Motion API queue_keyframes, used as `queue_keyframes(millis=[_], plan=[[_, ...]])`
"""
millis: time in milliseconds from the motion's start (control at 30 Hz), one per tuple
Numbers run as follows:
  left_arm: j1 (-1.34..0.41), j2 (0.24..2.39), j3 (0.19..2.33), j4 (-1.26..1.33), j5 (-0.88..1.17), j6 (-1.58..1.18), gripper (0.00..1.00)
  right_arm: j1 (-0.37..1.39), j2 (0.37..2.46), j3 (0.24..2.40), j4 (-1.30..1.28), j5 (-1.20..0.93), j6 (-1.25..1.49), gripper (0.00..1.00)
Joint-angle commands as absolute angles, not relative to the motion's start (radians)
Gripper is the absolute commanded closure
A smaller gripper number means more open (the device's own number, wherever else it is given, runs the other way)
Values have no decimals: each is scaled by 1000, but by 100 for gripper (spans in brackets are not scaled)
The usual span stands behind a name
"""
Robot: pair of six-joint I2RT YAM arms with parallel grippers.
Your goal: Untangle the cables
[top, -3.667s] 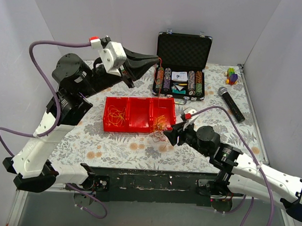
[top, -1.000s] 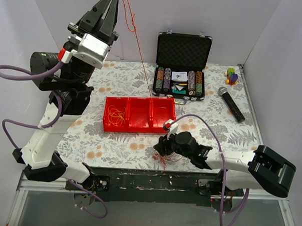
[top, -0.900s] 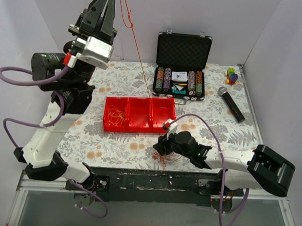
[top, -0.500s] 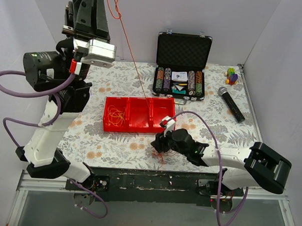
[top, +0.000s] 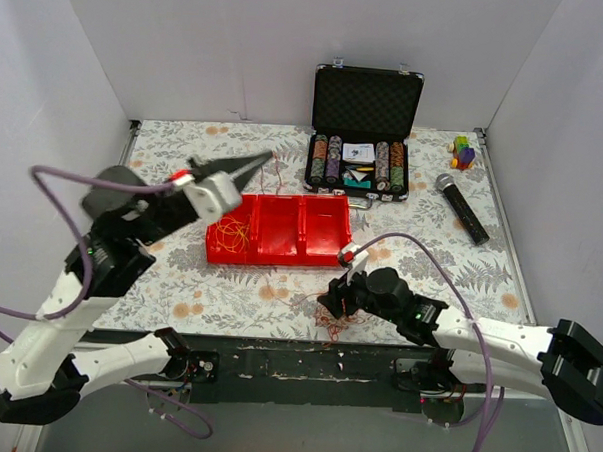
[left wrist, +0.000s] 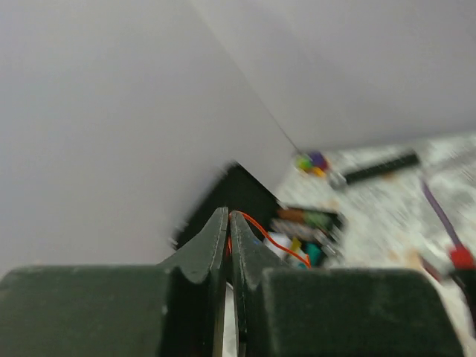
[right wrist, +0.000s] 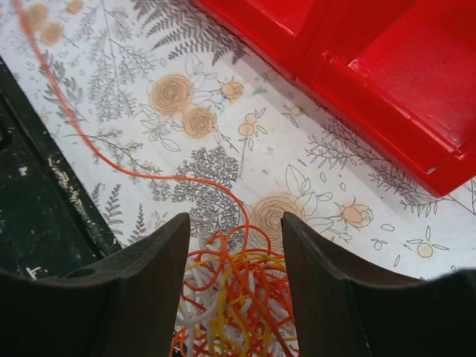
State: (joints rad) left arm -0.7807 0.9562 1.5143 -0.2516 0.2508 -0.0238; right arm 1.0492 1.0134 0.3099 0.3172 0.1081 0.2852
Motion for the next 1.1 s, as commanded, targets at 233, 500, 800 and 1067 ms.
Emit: queue_keyframes(millis=[233, 500, 800, 1067], plan=[[-779, 943, 1048, -433, 469, -210, 100, 1052, 795, 307, 190, 113, 301, 37], [-784, 1011, 833, -370, 578, -126, 100, 1052, 700, 293, 98, 172, 377, 40], [-836, 1213, 784, -325, 644, -66, 78, 1052, 643, 301, 17, 198, 402, 40], [-859, 1292, 727, -247, 660, -100, 66, 1052, 641, 318, 2, 207, 416, 39]])
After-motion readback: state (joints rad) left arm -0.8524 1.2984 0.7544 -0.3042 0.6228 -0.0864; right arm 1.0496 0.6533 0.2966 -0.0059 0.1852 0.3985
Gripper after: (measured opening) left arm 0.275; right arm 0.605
